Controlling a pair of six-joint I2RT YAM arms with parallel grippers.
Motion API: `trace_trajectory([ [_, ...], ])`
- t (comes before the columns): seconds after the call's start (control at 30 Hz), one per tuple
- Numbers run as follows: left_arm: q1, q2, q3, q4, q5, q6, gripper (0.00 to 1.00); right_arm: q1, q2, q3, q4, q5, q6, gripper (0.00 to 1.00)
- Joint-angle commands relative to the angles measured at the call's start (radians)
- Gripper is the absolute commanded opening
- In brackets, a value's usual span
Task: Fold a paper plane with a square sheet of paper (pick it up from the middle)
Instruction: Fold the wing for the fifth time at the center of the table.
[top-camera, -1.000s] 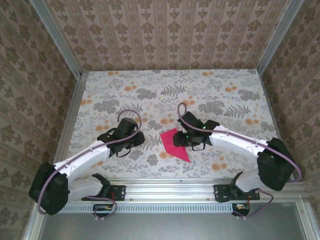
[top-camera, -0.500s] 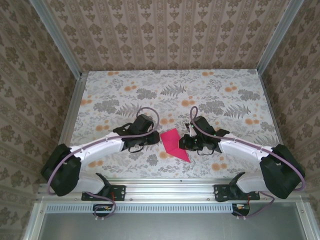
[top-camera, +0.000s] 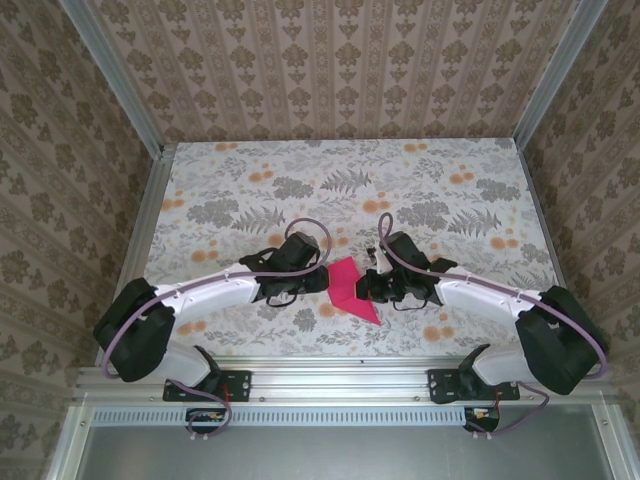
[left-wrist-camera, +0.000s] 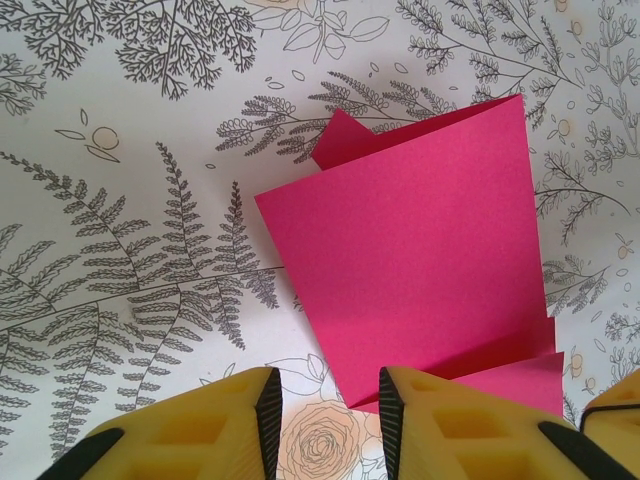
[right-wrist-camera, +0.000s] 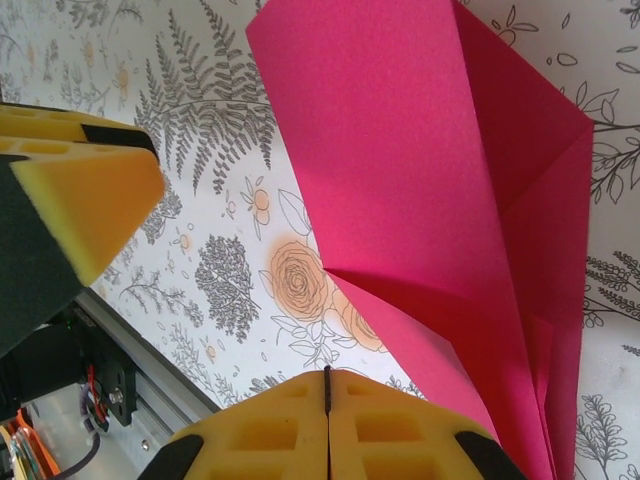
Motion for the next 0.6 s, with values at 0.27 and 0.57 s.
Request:
trace_trajectory([
  [0.27, 0.0, 0.005, 0.025, -0.023, -0.024, -0.02, 0.34, -0.013, 0.108, 0.067, -0.032, 0.064, -0.024, 0.07],
  [0.57, 0.0, 0.009, 0.026, -0.028, -0.026, -0.02, 0.34, -0.051, 0.168, 0.063, -0.014, 0.054, -0.032, 0.07],
])
